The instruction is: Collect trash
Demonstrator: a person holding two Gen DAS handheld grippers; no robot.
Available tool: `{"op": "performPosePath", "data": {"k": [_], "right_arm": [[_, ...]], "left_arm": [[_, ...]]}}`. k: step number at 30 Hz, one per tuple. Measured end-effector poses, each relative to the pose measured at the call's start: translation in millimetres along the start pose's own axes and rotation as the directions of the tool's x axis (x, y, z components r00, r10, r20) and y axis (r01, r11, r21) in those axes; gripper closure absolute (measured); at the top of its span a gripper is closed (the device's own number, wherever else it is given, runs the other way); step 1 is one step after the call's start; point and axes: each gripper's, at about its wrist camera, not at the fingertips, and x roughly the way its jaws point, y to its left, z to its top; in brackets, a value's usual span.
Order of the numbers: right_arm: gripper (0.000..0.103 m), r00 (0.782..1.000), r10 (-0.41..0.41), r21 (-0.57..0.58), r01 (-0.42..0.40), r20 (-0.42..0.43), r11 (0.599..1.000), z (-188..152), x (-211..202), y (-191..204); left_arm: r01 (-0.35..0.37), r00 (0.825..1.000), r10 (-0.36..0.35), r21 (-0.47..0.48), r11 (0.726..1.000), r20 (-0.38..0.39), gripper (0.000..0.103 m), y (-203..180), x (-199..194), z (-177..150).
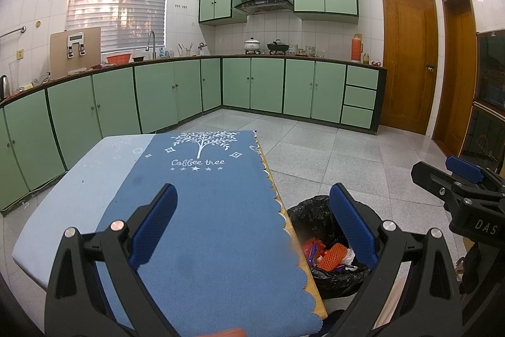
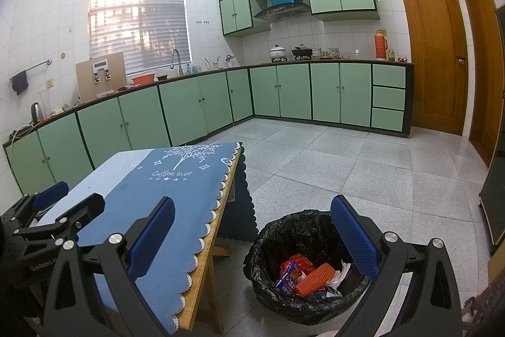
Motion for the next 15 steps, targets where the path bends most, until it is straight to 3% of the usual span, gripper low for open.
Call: {"op": "performPosePath", "data": {"k": [15], "right_arm": [[0.006,1.0,0.0,0.0,0.0,0.001,1.0,-0.5,-0.8,-0.3]], "left_arm": [[-0.001,1.0,0.001,0.001,1.0,-0.001,0.009,-1.0,0.3,-1.2]]}}
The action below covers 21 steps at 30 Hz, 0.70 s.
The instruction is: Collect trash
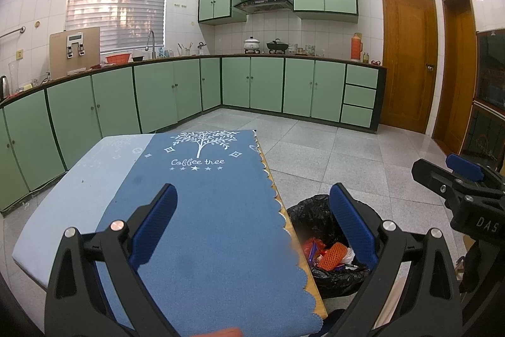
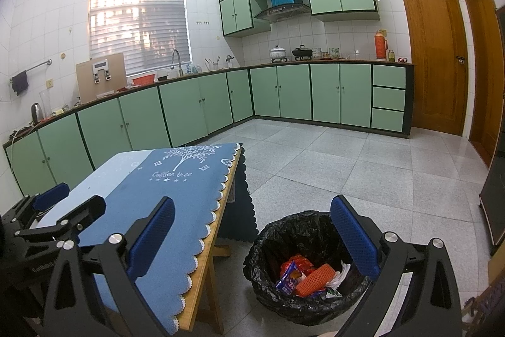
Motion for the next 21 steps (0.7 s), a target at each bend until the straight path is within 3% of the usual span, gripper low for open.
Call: {"op": "performPosePath", "data": {"k": [21], "right_arm": [[0.006,1.0,0.0,0.001,0.0,0.0,1.0,-0.8,0.1,-0.2]], "left_arm": [[0.0,1.0,0.0,0.001,1.0,-0.004,0.009,1.8,0.6,-1.2]]}}
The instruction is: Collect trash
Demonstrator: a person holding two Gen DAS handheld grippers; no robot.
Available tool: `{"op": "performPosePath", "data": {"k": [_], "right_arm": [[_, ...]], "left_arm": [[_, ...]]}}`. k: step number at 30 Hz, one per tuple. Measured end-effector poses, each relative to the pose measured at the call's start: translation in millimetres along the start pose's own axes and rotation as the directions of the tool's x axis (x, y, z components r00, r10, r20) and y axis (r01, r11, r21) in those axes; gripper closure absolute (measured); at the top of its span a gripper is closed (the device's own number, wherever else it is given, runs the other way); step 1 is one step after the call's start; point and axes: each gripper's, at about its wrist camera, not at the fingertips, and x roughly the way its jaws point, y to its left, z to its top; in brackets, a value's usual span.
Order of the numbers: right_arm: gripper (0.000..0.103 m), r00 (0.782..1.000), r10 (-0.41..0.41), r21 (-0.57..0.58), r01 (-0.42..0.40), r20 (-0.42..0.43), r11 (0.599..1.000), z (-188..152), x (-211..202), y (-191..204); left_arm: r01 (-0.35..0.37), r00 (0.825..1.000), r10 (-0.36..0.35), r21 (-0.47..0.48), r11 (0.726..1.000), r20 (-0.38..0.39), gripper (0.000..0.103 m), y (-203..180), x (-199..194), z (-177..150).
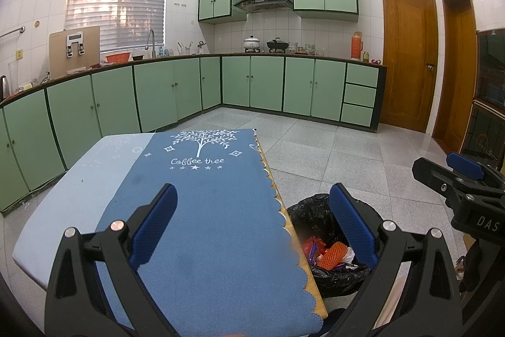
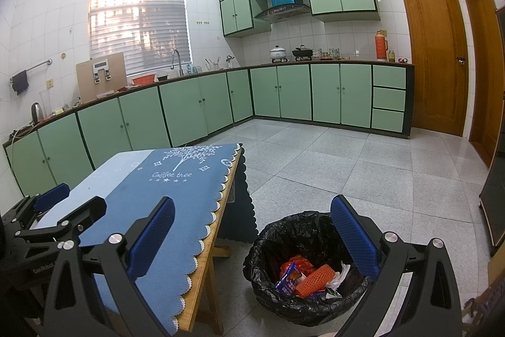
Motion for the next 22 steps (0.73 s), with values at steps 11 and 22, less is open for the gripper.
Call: {"op": "performPosePath", "data": {"k": [11,22], "right_arm": [[0.006,1.0,0.0,0.0,0.0,-0.004,1.0,3,2,0],[0.006,1.0,0.0,0.001,0.0,-0.005,1.0,1,3,-1]], "left_arm": [[0.003,1.0,-0.003,-0.003,1.0,-0.007,0.009,8,3,-6],[-0.002,1.0,0.002,-0.004,1.0,-0.017,0.009,9,4,-4]]}}
